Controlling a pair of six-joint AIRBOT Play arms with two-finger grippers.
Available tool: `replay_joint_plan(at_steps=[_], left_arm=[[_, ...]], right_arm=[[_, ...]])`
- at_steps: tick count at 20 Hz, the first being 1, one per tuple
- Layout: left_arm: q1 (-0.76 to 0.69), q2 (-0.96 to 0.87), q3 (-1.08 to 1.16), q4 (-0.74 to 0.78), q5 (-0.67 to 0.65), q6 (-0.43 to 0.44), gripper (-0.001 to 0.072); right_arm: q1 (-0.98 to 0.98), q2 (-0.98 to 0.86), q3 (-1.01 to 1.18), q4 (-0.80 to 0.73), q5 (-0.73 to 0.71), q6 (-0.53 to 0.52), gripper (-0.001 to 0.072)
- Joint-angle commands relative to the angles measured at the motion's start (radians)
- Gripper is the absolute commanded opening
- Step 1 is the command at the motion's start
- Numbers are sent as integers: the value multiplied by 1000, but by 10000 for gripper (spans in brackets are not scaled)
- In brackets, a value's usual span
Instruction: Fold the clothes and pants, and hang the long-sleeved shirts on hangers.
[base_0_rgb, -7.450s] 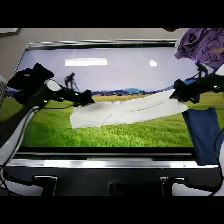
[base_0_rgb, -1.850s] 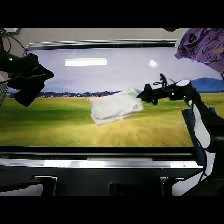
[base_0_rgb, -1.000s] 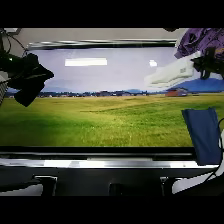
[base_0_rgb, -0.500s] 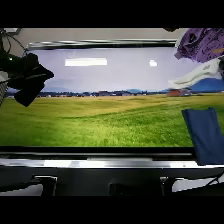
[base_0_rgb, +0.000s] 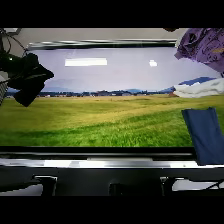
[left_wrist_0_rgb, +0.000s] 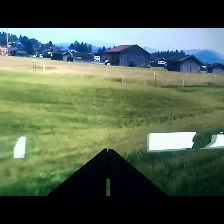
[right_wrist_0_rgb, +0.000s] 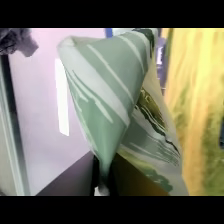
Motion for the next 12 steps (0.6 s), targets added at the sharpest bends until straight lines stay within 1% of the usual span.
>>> replay_joint_plan(at_steps=[1,3,5,9,12], left_arm=[[1,0,0,0,0,2,18],[1,0,0,0,0,2,18],[1,0,0,0,0,2,18],[1,0,0,0,0,2,18],[1,0,0,0,0,3,19]], right_arm=[[-60,19,-16,-81,155,-67,32],[-84,48,-74,-111,180,-98,32],[-94,93,-160,-140,165,-117,32],[-94,185,-341,-195,132,-110,33],[-94,239,-434,-259,119,-109,33]])
